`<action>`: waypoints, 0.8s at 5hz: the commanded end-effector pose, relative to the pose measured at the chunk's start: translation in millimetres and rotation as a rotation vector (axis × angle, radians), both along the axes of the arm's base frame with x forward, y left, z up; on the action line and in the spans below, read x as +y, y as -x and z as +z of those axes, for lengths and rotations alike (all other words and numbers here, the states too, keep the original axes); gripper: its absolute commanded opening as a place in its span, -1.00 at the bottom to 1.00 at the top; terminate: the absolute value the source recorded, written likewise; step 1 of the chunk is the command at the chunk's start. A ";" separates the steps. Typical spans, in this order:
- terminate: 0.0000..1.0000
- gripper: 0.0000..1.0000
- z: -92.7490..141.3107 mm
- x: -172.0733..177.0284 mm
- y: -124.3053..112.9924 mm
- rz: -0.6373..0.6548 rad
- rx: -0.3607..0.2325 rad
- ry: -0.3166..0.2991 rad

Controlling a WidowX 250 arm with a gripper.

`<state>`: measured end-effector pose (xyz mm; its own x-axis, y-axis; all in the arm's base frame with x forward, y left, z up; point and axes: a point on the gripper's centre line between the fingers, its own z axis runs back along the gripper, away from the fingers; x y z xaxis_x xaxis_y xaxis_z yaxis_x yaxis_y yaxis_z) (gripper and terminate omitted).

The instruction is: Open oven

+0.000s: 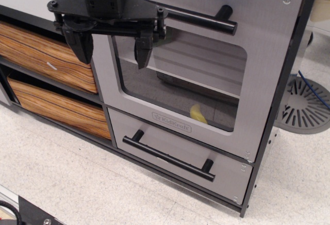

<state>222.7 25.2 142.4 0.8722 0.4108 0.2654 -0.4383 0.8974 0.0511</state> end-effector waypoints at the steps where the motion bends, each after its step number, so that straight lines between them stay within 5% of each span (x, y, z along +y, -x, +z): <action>1: -1.00 1.00 0.0 0.0 0.0 0.000 0.000 0.000; 3: -1.00 1.00 31.2 31.5 -30.4 0.418 -0.168 0.156; 4: -1.00 1.00 31.7 45.2 -48.0 0.612 -0.189 0.213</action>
<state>270.8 65.4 160.3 0.4092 0.8887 0.2069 -0.8706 0.4482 -0.2029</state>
